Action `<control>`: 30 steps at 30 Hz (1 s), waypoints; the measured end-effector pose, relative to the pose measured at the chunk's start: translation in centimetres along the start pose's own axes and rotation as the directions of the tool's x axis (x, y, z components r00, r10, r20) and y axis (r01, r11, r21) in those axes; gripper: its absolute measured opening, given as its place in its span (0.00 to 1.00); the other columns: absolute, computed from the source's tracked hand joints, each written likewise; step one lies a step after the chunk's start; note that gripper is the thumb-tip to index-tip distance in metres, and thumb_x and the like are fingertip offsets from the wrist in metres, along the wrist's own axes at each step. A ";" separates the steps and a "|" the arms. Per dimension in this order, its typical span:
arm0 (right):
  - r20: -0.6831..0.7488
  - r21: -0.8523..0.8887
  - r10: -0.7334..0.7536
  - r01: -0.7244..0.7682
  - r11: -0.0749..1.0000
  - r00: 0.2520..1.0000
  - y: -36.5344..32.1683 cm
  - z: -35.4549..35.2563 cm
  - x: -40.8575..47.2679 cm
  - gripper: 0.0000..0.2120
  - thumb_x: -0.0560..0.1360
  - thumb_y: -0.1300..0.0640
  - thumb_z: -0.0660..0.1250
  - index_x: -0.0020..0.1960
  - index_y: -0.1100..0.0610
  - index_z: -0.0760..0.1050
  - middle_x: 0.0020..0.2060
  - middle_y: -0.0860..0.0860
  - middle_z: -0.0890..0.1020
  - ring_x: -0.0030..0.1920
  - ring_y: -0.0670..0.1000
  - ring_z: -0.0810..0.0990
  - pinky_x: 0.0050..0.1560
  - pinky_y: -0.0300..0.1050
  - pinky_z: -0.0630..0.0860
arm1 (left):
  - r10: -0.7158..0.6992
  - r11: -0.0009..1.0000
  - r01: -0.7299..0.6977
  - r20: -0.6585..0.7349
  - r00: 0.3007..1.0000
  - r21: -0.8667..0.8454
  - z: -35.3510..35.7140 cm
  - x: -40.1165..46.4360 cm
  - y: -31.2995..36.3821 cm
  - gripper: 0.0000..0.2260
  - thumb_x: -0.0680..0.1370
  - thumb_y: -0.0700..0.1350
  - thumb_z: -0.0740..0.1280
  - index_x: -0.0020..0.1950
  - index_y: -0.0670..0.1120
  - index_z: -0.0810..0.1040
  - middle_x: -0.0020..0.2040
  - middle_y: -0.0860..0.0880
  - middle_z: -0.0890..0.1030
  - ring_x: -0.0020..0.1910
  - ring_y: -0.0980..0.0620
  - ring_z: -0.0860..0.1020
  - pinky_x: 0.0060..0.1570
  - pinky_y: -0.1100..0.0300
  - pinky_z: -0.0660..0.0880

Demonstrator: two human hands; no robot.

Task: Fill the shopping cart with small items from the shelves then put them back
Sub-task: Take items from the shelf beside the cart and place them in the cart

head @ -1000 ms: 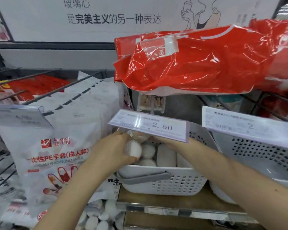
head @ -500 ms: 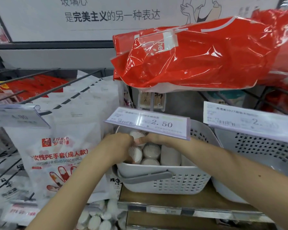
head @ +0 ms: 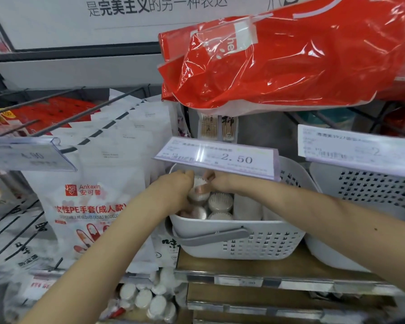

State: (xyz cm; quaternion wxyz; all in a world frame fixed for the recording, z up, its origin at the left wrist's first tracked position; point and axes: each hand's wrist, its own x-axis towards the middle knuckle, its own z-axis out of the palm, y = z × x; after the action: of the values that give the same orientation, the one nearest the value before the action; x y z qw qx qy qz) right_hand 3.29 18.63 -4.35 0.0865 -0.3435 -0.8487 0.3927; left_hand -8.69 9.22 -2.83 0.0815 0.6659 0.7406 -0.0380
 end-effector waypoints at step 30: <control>0.300 -0.635 0.186 0.051 0.770 0.936 2.5 -1.9 0.9 0.40 0.54 0.37 0.73 0.65 0.42 0.70 0.60 0.45 0.75 0.57 0.50 0.74 0.59 0.49 0.72 | 0.166 0.980 -0.143 -0.167 0.972 0.142 0.6 2.5 -0.7 0.25 0.69 0.52 0.70 0.64 0.47 0.72 0.62 0.47 0.75 0.61 0.46 0.72 0.58 0.56 0.71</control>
State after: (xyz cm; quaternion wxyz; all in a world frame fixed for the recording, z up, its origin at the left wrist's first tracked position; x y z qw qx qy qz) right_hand 4.67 21.50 -4.95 -0.1990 -0.3086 -0.9194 0.1405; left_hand -9.57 11.46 -3.87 -0.0253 0.7262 0.6868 -0.0197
